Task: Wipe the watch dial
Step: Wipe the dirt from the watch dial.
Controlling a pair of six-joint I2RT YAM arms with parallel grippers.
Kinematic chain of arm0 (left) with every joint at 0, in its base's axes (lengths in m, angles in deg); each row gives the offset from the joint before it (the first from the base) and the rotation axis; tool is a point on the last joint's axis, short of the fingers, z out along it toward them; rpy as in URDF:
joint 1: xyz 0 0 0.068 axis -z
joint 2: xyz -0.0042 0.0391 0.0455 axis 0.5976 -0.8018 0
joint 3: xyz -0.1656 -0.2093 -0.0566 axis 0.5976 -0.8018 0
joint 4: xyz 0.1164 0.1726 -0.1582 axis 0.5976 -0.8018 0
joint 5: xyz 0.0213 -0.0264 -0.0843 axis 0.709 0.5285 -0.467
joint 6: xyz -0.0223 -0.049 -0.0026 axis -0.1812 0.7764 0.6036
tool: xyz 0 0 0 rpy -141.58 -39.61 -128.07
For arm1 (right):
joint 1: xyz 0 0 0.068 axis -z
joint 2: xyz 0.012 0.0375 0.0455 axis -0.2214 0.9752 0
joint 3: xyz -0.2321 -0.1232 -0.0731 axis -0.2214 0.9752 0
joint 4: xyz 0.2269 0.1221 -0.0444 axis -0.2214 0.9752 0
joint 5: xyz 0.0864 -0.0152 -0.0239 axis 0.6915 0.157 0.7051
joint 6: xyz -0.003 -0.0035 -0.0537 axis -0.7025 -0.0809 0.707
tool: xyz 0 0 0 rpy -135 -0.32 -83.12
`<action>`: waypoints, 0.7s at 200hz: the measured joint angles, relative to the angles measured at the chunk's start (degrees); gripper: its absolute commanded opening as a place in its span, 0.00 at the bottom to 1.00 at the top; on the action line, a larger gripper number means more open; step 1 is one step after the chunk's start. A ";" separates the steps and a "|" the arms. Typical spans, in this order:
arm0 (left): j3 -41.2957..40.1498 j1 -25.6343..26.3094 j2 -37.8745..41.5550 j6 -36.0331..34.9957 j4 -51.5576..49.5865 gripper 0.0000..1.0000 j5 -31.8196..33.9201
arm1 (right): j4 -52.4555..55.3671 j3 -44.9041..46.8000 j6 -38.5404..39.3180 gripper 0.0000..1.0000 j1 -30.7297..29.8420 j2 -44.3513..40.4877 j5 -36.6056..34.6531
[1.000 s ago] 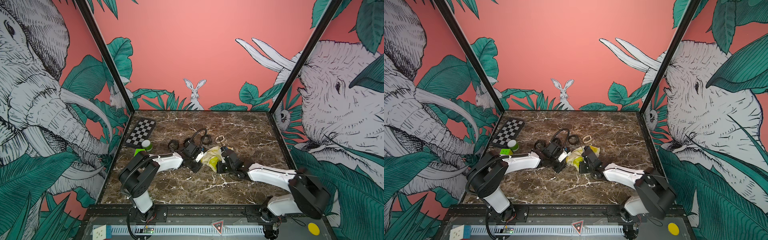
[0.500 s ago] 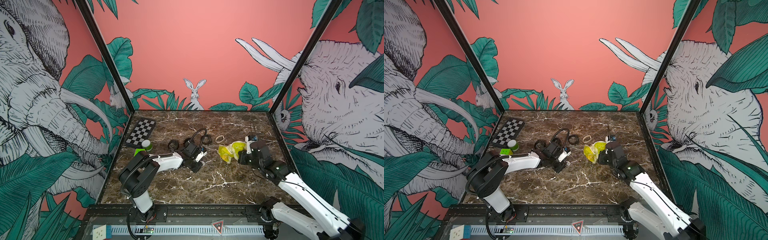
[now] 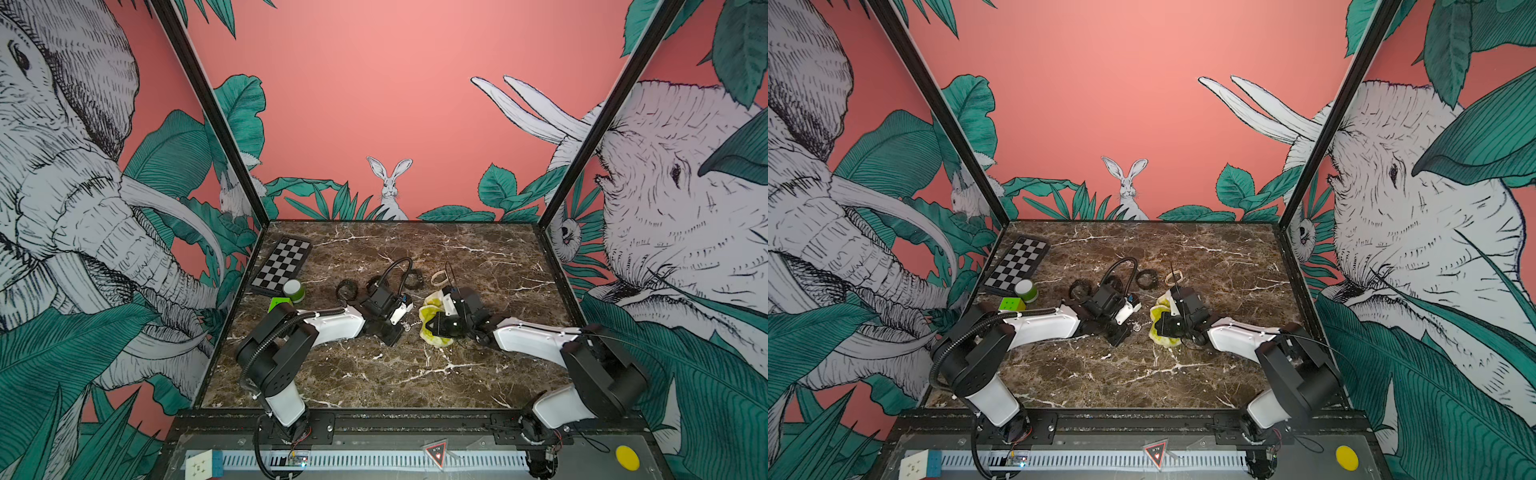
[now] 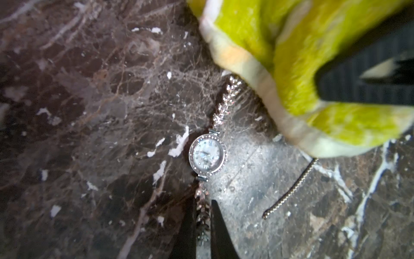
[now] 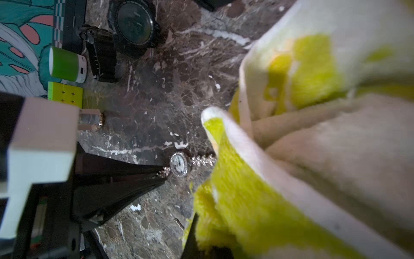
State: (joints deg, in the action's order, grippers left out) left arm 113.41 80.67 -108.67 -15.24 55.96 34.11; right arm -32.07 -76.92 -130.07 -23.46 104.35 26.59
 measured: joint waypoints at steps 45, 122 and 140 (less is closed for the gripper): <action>-0.28 0.00 0.15 0.09 0.42 0.01 0.00 | -12.79 -2.23 -4.61 0.00 -1.77 9.77 3.32; -0.59 0.00 0.39 0.20 0.63 0.01 -0.04 | -22.05 -3.26 -7.45 0.00 -3.54 12.83 3.34; -0.59 0.00 0.39 0.22 0.63 0.02 -0.09 | -22.43 -3.26 -7.48 0.00 -4.15 13.00 2.75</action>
State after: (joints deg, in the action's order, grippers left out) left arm 112.82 80.67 -108.28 -15.02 56.59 34.02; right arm -54.49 -80.17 -137.54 -27.61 117.36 29.35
